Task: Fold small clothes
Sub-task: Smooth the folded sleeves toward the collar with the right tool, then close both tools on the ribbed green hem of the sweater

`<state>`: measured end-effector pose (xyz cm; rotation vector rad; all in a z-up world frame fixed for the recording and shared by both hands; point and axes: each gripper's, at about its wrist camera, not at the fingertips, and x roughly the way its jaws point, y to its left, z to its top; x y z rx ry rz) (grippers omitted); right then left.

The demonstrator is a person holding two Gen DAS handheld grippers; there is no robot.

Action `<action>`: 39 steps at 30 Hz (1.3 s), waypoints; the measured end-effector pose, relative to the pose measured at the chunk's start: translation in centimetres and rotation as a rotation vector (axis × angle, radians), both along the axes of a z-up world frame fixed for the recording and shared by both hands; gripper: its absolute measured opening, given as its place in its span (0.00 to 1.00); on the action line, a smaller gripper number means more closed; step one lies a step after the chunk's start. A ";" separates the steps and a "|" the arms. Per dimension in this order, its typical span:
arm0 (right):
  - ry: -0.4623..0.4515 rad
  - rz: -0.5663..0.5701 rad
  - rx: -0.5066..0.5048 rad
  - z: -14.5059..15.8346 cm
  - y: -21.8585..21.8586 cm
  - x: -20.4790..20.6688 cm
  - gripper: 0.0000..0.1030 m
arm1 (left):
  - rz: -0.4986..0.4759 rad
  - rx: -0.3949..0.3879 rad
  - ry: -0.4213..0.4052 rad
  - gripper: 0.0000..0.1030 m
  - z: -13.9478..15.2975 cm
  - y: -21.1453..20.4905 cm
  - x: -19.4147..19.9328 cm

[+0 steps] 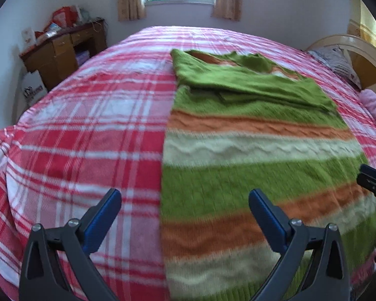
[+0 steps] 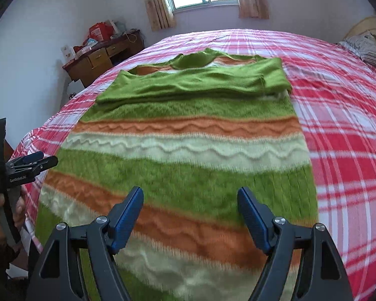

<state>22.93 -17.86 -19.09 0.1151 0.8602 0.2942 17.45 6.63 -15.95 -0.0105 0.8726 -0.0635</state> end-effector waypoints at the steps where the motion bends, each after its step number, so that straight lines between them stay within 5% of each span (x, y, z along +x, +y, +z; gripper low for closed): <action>1: 0.000 -0.001 0.000 0.0 0.0 -0.3 0.76 | -0.005 0.004 0.001 1.00 -0.1 0.0 -0.4; 8: 0.010 -0.003 -0.015 0.0 -0.6 -3.0 0.76 | -0.014 -0.011 0.044 0.98 -1.0 0.9 -3.3; 16: 0.019 0.005 -0.030 0.1 -1.0 -6.0 0.76 | -0.062 -0.142 0.127 0.70 -2.1 1.3 -6.1; 24: 0.011 0.002 -0.075 0.0 -1.3 -8.8 0.76 | -0.071 -0.207 0.155 0.54 -2.6 1.1 -8.1; 39: 0.026 -0.076 -0.064 -0.6 -4.9 -11.7 0.76 | -0.068 -0.199 0.181 0.53 -3.2 0.2 -9.1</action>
